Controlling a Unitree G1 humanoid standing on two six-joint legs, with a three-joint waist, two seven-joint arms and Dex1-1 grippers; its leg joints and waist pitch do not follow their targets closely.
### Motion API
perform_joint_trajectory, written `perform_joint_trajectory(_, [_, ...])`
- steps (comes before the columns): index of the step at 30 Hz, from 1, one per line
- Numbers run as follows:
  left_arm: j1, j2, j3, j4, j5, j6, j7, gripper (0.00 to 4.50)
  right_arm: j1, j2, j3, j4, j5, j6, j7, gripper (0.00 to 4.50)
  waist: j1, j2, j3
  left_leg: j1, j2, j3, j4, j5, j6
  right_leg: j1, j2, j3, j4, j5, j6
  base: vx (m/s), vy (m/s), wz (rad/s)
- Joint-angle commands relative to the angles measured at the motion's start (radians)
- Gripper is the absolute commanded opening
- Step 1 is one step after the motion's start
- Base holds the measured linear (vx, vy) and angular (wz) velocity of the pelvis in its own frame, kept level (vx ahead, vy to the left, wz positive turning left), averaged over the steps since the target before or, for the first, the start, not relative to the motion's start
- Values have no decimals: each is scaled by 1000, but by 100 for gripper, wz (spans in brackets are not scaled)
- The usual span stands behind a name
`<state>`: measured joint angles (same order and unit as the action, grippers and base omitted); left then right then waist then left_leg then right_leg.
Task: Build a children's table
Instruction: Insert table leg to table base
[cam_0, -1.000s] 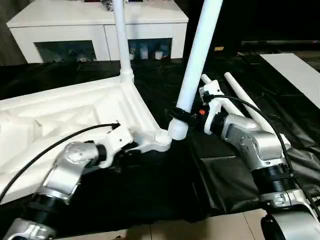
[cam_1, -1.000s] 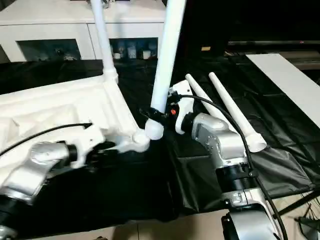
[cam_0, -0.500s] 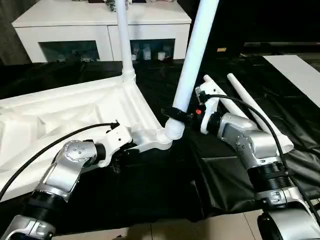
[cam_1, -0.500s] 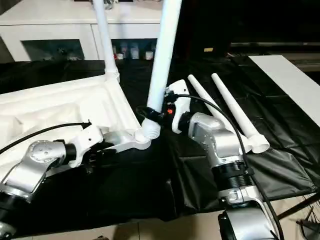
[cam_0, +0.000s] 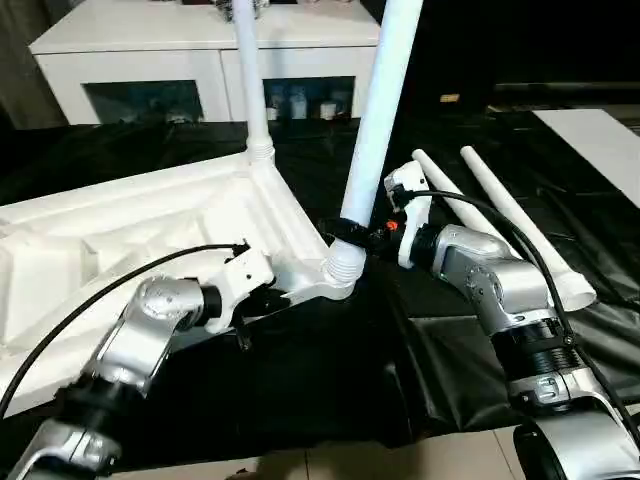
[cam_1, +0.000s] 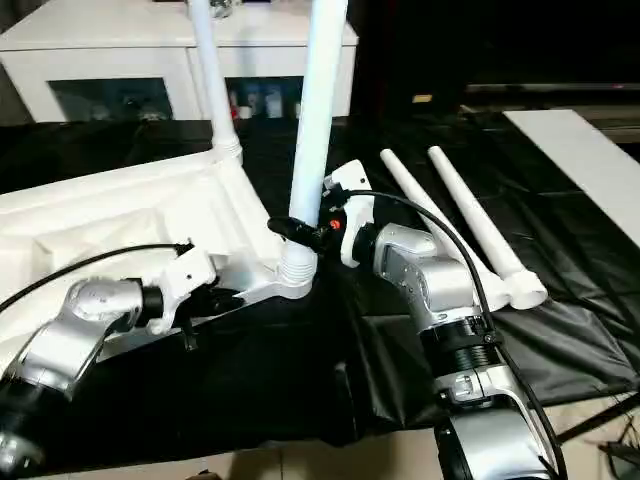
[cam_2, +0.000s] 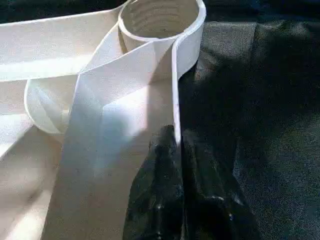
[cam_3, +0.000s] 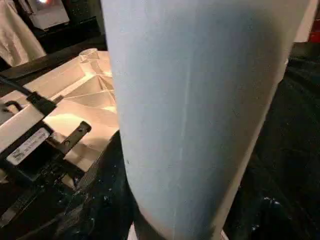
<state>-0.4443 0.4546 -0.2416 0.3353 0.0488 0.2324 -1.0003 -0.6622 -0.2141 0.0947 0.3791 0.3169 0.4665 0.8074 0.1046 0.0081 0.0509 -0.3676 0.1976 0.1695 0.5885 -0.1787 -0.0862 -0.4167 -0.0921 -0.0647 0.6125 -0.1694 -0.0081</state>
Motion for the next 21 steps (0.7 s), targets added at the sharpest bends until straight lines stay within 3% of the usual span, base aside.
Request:
perform_joint_trajectory(1, [-19,-14,-33,31,13,-19,-8,60,-21,-13,2,-6,-1,-15,5,184,-3,18,-71,13,20,-2,-71,-230,-12,56,-39,37,-58,-113,-220,0,0,0])
perform_joint_trajectory(4, [-25,-14,-35,41,23,-31,-2,95,-20,-12,1,-9,-3,-15,7,184,-4,15,-71,12,20,-3,-72,-242,-18,58,-42,38,-59,-131,-213,0,0,0])
perform_joint_trajectory(5, [-29,-14,-40,45,26,-29,-9,101,-18,-12,0,-13,-6,-13,10,184,-4,20,-71,12,20,-4,-73,-250,-21,58,-42,38,-60,-143,-211,0,0,0])
perform_joint_trajectory(7, [-34,-15,-50,51,29,-27,-16,101,-17,-12,0,-15,-8,-14,12,184,-6,17,-70,12,20,-3,-73,-257,-22,59,-43,38,-62,-155,-210,0,0,0])
perform_joint_trajectory(14, [-49,-25,-58,86,34,-35,0,102,-15,-11,-1,-16,-10,-17,11,184,-5,24,-71,13,20,-4,-71,-254,-21,57,-41,37,-61,-143,-218,0,0,0])
perform_joint_trajectory(21, [-75,-39,-38,127,23,-49,22,102,-14,-5,-3,-18,-13,-18,8,184,-4,26,-68,13,21,-5,-75,-288,-25,57,-43,37,-70,-218,-198,0,0,0])
